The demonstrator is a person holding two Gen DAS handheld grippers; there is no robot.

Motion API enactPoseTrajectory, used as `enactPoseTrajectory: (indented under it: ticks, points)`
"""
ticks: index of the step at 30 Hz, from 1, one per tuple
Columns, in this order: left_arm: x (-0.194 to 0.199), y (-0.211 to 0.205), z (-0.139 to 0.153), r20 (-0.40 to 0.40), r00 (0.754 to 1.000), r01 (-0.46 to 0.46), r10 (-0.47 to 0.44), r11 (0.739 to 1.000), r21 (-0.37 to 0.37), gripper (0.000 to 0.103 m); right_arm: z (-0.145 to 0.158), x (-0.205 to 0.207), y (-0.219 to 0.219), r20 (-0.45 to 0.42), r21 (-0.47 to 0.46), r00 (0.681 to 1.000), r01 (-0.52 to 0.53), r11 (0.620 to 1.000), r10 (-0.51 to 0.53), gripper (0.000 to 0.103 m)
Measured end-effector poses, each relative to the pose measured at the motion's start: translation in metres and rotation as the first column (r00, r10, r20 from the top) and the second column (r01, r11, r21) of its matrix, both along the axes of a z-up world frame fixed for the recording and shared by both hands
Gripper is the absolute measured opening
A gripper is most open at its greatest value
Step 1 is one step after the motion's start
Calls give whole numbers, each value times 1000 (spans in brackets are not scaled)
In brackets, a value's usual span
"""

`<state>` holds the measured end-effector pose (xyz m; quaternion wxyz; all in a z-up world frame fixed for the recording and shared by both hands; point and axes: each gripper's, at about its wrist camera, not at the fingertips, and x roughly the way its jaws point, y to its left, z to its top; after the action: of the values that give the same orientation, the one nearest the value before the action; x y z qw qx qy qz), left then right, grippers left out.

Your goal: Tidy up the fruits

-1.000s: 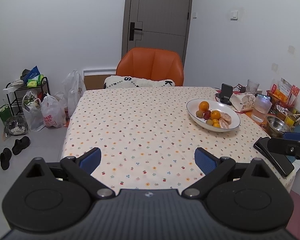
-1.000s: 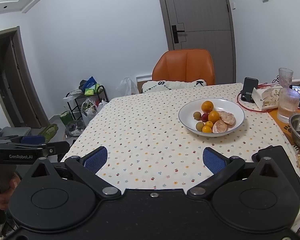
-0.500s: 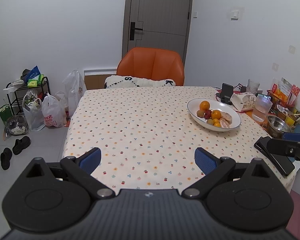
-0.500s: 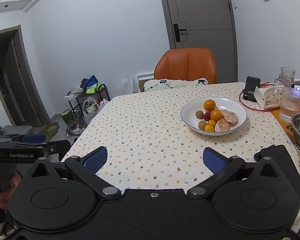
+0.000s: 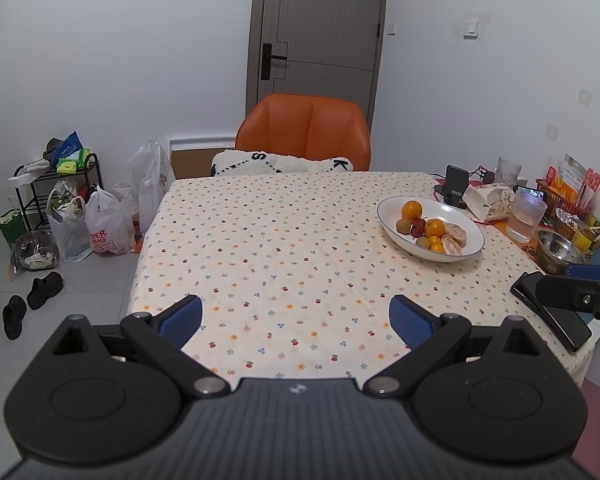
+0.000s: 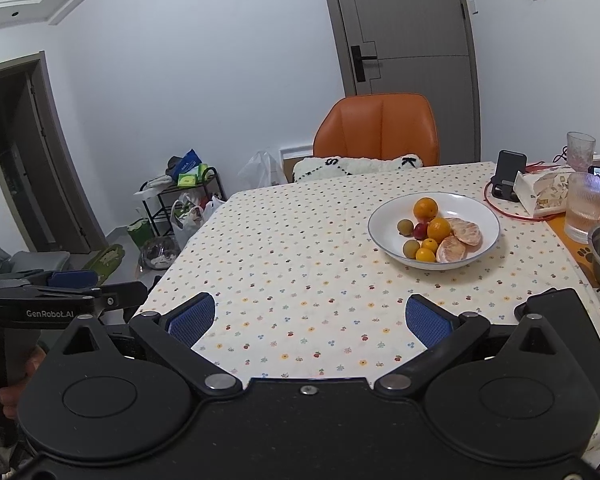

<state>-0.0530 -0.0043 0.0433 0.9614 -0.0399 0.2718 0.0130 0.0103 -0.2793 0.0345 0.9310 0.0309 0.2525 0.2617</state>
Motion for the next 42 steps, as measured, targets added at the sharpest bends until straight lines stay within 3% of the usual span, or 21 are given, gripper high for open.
enactPoseTrajectory:
  ticks: [42]
  points:
    - [-3,0,1,7,1000,2,-2,1000,2,99,-2,-1,0,-6,1,1000,-5,1000,5,103]
